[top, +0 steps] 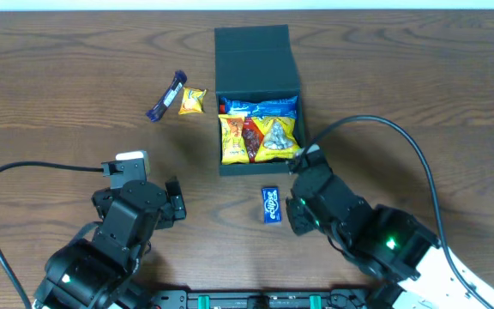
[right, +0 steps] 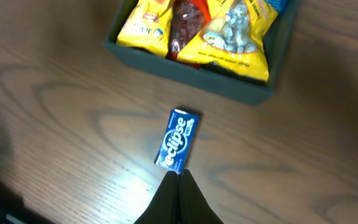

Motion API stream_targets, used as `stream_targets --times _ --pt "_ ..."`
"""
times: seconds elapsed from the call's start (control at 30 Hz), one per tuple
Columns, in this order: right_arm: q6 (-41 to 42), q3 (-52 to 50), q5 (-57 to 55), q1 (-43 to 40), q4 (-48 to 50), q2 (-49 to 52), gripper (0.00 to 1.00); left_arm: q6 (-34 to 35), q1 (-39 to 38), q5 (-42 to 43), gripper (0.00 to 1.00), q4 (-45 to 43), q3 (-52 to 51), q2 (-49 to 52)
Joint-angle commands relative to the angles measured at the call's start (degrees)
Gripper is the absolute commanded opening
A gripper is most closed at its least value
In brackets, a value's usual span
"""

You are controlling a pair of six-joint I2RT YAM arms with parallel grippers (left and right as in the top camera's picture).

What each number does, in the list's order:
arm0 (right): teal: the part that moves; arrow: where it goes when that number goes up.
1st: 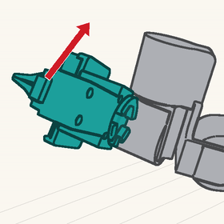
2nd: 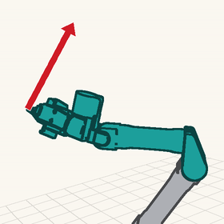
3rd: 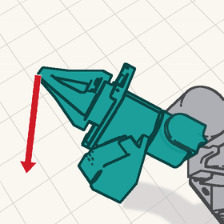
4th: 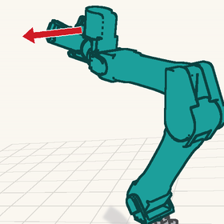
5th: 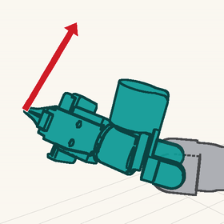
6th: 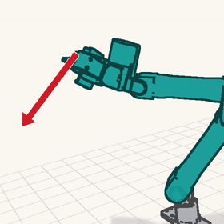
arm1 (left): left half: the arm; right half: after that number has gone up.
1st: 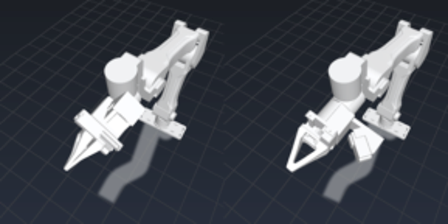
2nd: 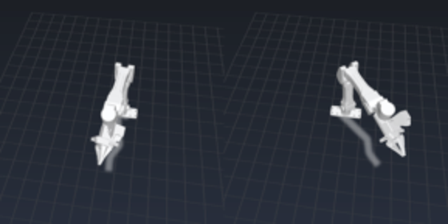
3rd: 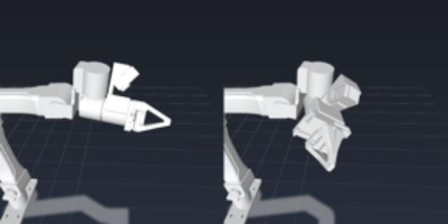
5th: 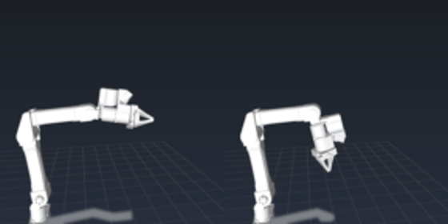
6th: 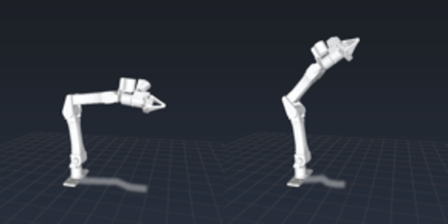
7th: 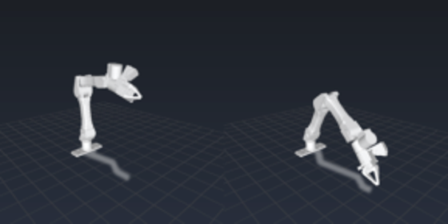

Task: Pack container
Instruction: 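Move the right gripper down over the blue Eclipse mint tin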

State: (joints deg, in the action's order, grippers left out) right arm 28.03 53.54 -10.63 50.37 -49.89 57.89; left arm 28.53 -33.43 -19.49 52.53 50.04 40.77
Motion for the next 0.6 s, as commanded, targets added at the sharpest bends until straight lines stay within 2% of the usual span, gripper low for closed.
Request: stream_targets --times 0.0,0.17,0.2,0.27,0.33,0.43,0.5,0.57 --pt "4.2 -3.7 -2.0 2.0 0.1 -0.7 0.02 0.4 0.1 -0.4 0.95 0.2 -0.1 0.0" --pt "8.5 -10.8 -2.3 6.7 3.0 -0.5 0.02 0.4 0.1 -0.4 0.95 0.2 -0.1 0.0" --pt "9.5 -11.7 -2.4 7.9 3.4 -0.5 0.05 0.4 0.1 -0.4 0.95 0.2 -0.1 0.0" --pt "11.2 -12.0 -2.9 9.7 3.4 0.1 0.3 0.4 0.1 -0.4 0.95 0.2 -0.1 0.0" --pt "12.3 -11.9 -3.7 10.8 3.4 0.7 0.6 0.4 0.1 -0.4 0.95 0.2 -0.1 0.0" --pt "14.2 -11.8 -6.5 11.1 3.3 2.5 0.76 0.4 0.1 -0.4 0.95 0.2 -0.1 0.0" --pt "14.1 -10.8 -7.2 11.1 3.4 4.2 0.8 0.4 0.1 -0.4 0.95 0.2 -0.1 0.0" --pt "13.0 -8.8 -7.2 11.1 3.3 6.7 0.89 0.4 0.1 -0.4 0.95 0.2 -0.1 0.0"
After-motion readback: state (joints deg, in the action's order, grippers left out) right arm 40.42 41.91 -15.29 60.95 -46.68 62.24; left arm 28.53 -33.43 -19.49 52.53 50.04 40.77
